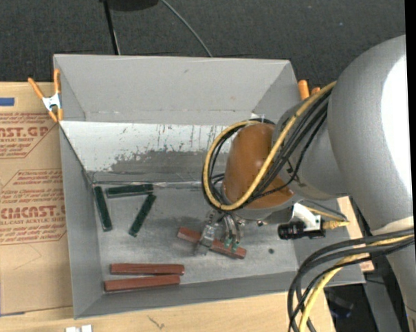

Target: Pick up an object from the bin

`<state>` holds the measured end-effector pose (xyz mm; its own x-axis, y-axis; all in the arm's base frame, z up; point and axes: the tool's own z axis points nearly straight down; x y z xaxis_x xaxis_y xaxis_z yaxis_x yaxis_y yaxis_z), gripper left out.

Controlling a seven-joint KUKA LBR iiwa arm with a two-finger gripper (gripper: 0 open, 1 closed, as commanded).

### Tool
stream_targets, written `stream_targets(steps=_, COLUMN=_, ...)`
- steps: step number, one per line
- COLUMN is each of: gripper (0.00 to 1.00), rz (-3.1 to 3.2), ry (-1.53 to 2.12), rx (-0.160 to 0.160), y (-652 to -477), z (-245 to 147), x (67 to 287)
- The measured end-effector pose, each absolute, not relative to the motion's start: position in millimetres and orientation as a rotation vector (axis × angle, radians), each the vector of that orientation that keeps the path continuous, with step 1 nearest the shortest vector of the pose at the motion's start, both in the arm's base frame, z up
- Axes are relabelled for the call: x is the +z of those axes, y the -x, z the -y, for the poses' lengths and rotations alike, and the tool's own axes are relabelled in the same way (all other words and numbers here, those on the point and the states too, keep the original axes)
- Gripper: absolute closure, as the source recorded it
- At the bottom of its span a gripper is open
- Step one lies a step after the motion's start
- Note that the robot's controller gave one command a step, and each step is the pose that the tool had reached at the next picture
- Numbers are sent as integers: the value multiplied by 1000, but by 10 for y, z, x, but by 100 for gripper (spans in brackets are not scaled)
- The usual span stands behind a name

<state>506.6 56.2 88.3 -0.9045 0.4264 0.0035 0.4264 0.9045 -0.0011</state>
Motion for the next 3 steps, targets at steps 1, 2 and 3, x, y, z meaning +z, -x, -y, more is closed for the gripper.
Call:
stream_targets(steps=1, gripper=100, rz=3062, ry=686, rx=1, y=-5063, z=-562, x=996)
stream_targets(steps=2, gripper=100, rz=3058, ry=685, rx=3, y=-5053, z=-561, x=1162)
stream_targets(steps=3, gripper=100, rz=3064, ry=686, rx=0, y=-5062, z=-564, x=1357)
